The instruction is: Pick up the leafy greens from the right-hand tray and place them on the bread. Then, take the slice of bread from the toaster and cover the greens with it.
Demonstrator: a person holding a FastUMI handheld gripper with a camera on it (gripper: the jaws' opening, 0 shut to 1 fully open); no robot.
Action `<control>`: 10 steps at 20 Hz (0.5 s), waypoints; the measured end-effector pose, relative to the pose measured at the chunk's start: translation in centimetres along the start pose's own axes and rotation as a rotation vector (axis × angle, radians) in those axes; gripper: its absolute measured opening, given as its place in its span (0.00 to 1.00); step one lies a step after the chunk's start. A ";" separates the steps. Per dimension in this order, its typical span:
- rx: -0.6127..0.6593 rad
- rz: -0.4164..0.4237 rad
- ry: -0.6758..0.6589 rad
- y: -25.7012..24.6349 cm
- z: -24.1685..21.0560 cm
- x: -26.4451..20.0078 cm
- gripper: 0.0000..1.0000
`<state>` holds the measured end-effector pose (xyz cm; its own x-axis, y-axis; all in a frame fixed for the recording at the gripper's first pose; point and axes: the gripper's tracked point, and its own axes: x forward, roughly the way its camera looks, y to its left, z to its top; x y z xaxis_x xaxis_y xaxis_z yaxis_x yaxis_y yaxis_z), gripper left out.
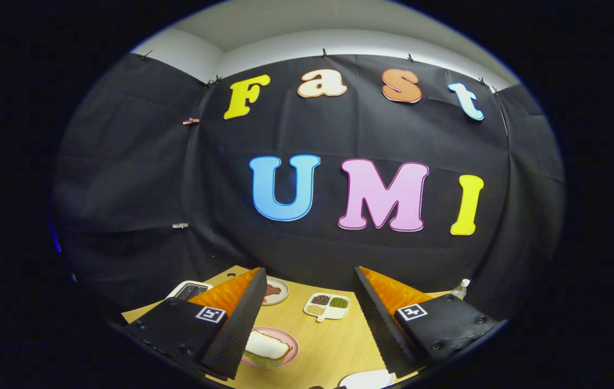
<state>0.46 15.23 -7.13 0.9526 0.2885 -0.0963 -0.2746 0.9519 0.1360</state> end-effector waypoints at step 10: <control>-0.068 0.021 -0.027 -0.5 1.0 -1.2 0.97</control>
<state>-0.38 14.31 -6.09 0.9495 0.3066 -0.0670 -0.3021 0.9507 0.0700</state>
